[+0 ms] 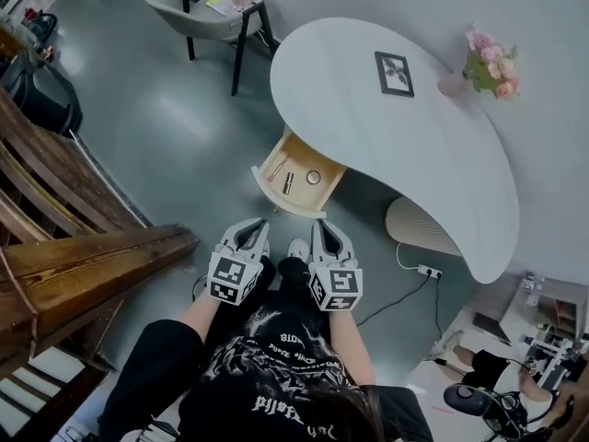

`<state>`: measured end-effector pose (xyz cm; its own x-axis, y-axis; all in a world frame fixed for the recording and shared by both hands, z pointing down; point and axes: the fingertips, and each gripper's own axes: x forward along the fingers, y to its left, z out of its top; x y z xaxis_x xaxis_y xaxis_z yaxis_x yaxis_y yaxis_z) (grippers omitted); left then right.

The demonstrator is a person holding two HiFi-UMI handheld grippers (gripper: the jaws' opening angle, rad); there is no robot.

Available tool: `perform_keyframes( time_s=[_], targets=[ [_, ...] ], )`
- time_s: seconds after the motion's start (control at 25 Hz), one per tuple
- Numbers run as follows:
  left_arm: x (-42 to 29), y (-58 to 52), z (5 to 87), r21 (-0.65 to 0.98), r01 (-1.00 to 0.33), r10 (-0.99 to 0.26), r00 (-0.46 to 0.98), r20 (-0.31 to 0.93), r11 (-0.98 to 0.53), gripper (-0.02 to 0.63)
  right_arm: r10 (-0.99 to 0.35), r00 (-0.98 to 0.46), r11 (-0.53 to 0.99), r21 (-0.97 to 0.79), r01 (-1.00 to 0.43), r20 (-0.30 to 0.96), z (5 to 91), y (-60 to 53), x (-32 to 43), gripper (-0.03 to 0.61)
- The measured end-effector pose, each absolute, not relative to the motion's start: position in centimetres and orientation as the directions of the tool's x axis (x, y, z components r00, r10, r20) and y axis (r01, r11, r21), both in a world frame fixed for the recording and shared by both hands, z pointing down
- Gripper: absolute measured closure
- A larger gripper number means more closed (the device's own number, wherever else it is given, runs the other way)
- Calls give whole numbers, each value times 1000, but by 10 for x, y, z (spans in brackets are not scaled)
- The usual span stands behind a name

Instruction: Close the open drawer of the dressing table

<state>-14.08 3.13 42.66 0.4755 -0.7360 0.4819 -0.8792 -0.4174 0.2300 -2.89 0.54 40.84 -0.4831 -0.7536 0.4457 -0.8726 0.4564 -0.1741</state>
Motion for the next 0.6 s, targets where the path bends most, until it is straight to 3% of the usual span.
perform_keyframes(
  time_s=[0.6],
  targets=[
    [-123,19,500,267,-882,-641,467,609,-389,588,-666,-533,469,-263,-843,522,450,6,-41,552]
  ],
)
